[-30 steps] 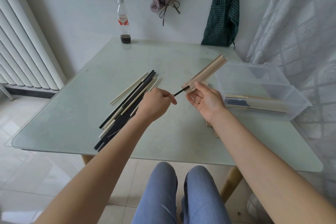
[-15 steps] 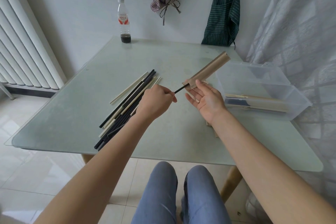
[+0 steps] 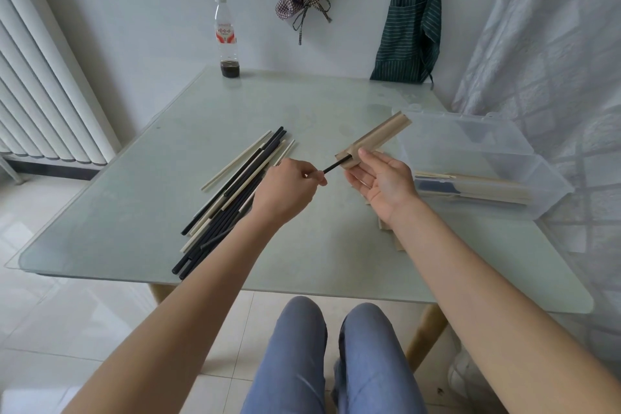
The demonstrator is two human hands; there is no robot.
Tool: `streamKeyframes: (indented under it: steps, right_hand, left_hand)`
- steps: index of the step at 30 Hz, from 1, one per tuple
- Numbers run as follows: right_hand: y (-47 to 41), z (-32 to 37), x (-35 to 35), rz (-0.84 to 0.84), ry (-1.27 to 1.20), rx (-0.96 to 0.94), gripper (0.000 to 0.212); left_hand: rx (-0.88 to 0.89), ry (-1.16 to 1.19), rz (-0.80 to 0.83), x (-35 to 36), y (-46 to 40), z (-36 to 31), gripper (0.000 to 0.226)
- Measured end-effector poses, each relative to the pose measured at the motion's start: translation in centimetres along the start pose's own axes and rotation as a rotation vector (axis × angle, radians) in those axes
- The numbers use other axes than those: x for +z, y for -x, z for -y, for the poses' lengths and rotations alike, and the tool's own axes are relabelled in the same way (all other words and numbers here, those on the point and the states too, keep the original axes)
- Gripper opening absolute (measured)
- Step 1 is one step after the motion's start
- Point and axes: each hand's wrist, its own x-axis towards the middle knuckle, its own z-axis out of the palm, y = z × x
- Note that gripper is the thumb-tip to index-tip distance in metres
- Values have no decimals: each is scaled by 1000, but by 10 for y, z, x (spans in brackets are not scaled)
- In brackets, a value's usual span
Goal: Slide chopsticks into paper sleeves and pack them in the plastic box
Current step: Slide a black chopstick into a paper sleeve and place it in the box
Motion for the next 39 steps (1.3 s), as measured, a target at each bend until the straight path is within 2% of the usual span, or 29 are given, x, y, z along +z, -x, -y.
streamKeyframes:
  steps: [5,11,14,16,22,26,29,31,35,37,39]
  right_hand:
    - [3,0,-3,51,32,43,8]
    - [8,-3,-3,160,150,81,14]
    - [8,-2,-3,140,117,74,14]
    - [6,1,-4,98,84,60,15]
    - [8,-6,-1,147,204,75,16]
    - [6,-1,-4,77,132,41,13]
    - [2,2,-8,-10,84,23,11]
    - [3,-1,-8,-4,94,46,11]
    - [8,-11,1,69,178,73,13]
    - [6,-9,1,16,139,48,13]
    - [2,-5,-4,-57,75,23,11]
  left_hand:
    - [58,26,8,5,-4,4,20]
    - [49,138,122,5,-4,5,32]
    - [22,226,151,5,-5,8,19]
    - [4,310,143,5,-5,11,4]
    - [4,438,9,11,-3,6,14]
    - [-7,305,-12,8,-4,9,20]
    - [-19,194,-28,5,-3,20,9]
    - [-7,208,-66,5,-3,21,4]
    - [-1,322,-96,12,-2,11,10]
    - [-6,241,-98,11,-3,12,17]
    - [5,102,-99,6,-2,18,16]
